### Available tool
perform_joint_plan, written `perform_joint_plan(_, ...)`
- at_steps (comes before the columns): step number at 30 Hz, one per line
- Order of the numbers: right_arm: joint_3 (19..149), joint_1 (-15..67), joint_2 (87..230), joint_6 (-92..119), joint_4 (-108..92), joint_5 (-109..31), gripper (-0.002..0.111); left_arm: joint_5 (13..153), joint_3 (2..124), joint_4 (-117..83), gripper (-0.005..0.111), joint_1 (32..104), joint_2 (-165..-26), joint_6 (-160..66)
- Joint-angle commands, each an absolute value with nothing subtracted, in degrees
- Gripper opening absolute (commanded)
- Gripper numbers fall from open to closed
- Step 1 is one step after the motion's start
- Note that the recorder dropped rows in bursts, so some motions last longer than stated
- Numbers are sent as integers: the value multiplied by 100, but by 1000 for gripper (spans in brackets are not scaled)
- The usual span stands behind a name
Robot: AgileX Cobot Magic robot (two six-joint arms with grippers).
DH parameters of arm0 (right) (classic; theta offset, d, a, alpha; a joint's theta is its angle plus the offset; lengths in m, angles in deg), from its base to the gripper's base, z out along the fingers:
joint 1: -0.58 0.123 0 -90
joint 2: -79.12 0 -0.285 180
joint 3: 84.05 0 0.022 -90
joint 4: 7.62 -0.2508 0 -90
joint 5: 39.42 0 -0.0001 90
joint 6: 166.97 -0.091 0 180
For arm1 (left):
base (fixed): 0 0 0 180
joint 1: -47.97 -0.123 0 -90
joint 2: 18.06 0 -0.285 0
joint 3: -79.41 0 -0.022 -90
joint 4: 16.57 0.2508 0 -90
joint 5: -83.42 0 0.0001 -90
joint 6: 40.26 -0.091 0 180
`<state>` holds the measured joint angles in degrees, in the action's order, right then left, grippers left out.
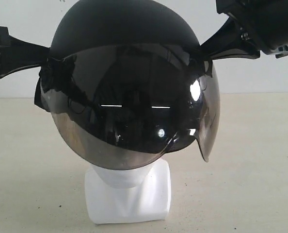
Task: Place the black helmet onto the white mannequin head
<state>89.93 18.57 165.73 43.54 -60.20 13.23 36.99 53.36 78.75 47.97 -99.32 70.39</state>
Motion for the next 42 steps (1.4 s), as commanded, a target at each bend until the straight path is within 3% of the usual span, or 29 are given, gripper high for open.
perform_joint_plan(1,9025,2168,16385,4093,-6204,1612,0,3488,5526,7978,4,4852,-10121,6961)
perform_joint_plan(8,9025,2645,16231,3830,-6082,1451,0,3341,5617,8073,4,4852,-10458,6979)
perform_joint_plan(18,9025,2643,16120,3574,-5944,1382,0,3092,5607,8338,4,4852,-10452,6979)
perform_joint_plan(42,9035,2643,14998,2294,-4102,1135,0,2961,5680,8338,4,4852,-8691,7038)
